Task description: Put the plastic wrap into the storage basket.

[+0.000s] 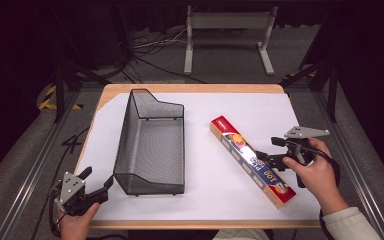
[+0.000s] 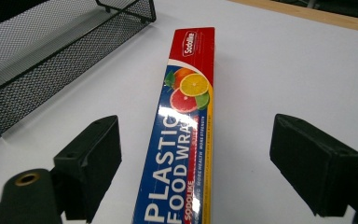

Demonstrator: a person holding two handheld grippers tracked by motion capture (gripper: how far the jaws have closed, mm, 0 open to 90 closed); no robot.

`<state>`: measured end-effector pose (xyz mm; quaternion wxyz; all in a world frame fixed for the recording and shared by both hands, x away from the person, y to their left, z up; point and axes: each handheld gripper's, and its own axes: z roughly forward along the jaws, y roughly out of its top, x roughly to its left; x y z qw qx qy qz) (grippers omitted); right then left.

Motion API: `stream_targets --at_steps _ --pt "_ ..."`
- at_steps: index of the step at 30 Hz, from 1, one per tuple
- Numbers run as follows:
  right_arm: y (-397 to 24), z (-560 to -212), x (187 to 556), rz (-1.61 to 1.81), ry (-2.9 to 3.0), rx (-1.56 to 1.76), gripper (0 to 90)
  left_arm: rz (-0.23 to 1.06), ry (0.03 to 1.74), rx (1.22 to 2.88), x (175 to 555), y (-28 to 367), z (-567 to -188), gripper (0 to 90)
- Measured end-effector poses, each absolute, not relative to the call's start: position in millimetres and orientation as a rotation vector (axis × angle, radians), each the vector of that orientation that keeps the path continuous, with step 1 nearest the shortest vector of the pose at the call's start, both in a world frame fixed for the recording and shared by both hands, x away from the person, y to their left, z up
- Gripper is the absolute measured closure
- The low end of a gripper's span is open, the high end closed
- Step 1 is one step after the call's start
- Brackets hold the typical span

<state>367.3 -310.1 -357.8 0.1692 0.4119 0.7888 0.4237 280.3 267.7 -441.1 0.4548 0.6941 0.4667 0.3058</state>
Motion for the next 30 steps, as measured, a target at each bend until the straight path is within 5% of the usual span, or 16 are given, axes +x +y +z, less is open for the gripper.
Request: stream_targets --at_steps 30 --pt "-258 -388 408 0.827 2.525 1.332 18.0 0.756 1.150 1.712 281 269 -442 22.8"
